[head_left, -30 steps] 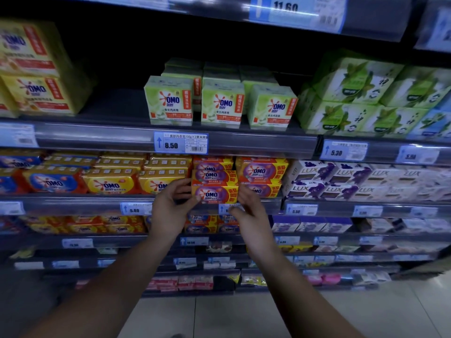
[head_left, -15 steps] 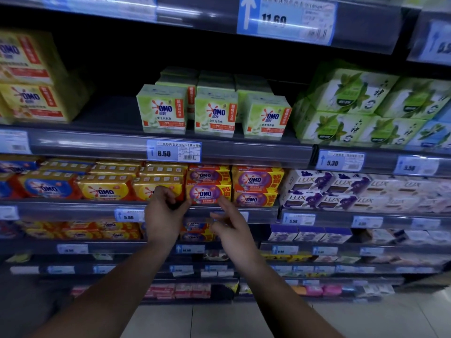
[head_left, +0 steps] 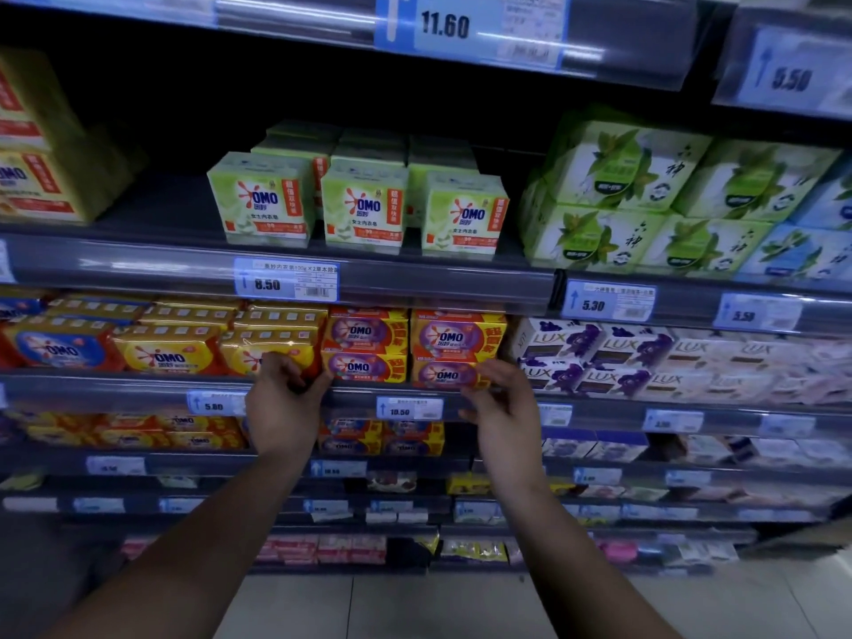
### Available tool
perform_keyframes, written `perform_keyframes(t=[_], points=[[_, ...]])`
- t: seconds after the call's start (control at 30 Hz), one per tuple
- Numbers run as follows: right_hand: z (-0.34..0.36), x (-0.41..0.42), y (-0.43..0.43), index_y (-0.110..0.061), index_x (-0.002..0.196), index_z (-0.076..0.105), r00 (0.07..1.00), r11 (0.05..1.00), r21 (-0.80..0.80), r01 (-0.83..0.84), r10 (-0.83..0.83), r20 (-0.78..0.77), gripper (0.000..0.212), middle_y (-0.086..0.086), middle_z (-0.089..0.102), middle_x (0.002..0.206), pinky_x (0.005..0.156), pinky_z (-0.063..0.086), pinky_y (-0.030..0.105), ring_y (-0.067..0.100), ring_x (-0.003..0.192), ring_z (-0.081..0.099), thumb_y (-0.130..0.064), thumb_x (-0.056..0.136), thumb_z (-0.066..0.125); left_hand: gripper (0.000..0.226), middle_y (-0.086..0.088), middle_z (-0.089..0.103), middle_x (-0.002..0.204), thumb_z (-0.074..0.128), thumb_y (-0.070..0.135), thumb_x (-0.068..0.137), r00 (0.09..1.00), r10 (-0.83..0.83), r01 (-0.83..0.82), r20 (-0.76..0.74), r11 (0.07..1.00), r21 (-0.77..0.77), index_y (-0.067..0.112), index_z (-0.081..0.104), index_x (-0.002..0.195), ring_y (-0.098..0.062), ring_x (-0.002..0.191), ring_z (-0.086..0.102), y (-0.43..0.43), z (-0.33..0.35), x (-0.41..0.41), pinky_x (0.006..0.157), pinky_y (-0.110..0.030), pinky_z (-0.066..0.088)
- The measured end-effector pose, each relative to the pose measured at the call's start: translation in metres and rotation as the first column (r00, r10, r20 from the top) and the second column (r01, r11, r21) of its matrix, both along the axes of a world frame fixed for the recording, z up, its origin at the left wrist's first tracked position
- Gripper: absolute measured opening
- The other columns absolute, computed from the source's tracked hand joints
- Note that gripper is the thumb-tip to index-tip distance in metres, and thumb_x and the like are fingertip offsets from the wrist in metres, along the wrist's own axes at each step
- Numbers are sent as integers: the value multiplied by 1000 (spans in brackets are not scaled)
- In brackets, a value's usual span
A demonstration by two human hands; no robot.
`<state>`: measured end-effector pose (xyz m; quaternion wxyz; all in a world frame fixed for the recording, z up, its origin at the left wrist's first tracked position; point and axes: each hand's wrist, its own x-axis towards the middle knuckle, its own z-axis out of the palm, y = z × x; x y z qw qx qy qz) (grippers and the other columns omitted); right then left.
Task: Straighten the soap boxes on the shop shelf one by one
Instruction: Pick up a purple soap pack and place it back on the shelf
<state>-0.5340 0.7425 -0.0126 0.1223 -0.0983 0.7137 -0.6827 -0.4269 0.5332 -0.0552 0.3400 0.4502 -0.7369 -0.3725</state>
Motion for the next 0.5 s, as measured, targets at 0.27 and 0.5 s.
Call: perform_keyframes(t=[0.27, 0.5], points=[[17, -20, 21, -34, 146, 42, 981, 989, 88, -120, 132, -143, 53, -48, 55, 107, 80, 62, 41, 8, 91, 67, -11, 100, 55, 22, 11, 65, 91, 73, 35, 90, 941, -295, 278, -164, 953, -117, 25, 59, 102, 0, 82, 62, 61, 34, -23, 69, -19, 48], [26, -36, 24, -33, 155, 36, 970, 969, 63, -238, 241, -42, 63, -16, 56, 138, 93, 59, 41, 5, 109, 64, -13, 100, 58, 65, 6, 62, 134, 79, 37, 86, 922, -365, 362, -126, 931, -48, 15, 55, 143, -11, 120, 58, 88, 59, -69, 96, -28, 49]])
